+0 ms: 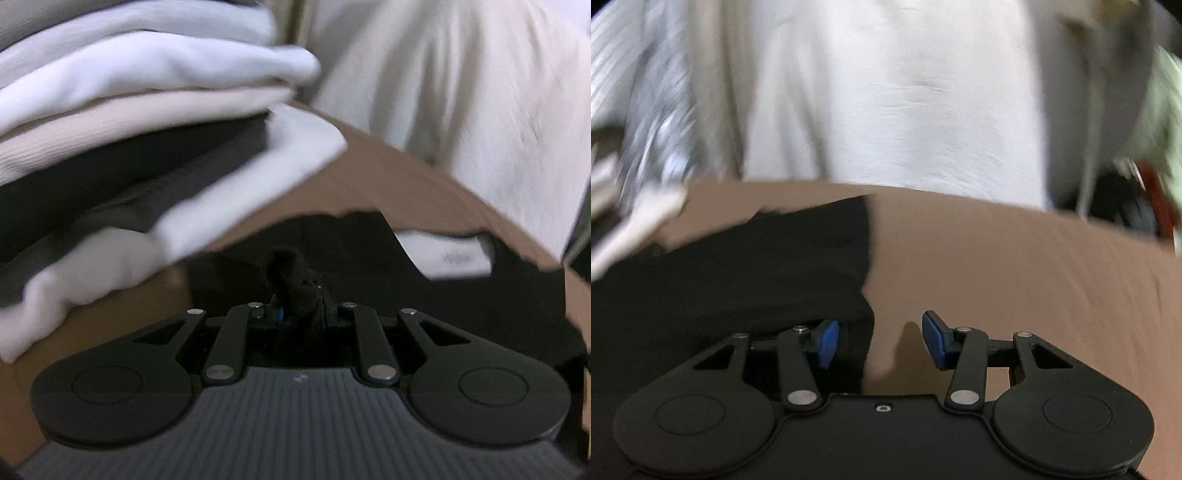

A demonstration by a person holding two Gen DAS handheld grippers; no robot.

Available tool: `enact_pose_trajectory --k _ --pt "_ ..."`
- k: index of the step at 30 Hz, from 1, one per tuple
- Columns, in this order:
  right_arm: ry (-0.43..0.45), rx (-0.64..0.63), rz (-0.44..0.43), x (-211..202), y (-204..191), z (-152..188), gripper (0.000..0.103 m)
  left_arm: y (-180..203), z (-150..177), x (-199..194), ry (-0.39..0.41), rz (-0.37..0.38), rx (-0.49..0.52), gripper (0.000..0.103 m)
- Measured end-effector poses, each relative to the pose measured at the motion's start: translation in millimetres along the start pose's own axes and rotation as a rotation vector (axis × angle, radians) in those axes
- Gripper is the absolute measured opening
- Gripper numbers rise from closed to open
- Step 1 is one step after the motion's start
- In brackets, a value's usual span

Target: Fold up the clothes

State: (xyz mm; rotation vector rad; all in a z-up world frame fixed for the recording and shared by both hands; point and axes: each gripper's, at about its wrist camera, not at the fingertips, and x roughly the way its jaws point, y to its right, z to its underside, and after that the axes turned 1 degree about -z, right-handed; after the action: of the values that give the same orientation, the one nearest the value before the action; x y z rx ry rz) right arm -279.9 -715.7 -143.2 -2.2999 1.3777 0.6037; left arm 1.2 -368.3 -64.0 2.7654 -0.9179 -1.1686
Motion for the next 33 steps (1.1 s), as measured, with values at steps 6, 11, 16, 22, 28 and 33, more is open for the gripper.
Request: enact_pose_trajectory --k 6,11,16,22,28,33 --pt "-0.034 0.057 -0.006 11.2 3.7 12.4 0.053 -20.0 19.2 23.6 -0.067 -0.097 -0.072 0.017" --pt "-0.062 0.152 -0.073 13.9 24.4 17.4 0.056 -18.7 19.5 16.3 -0.087 -0.104 0.015 0.051" --pt "-0.129 -0.042 -0.032 2.2 6.2 8.0 0.068 -37.0 23.1 -0.3 -0.174 -0.128 0.011 0.087" --pt "-0.134 0.012 -0.114 -59.0 23.3 -15.5 0.077 -50.8 50.9 -41.9 -0.203 -0.206 0.072 0.087" --pt "-0.176 0.132 -0.183 -114.6 52.8 -29.0 0.079 -65.0 83.3 -80.4 -0.266 -0.049 -0.002 0.087" --pt "-0.247 0.187 -0.305 -148.1 67.3 -15.4 0.081 -58.4 106.2 -113.0 -0.362 0.206 0.05 0.087"
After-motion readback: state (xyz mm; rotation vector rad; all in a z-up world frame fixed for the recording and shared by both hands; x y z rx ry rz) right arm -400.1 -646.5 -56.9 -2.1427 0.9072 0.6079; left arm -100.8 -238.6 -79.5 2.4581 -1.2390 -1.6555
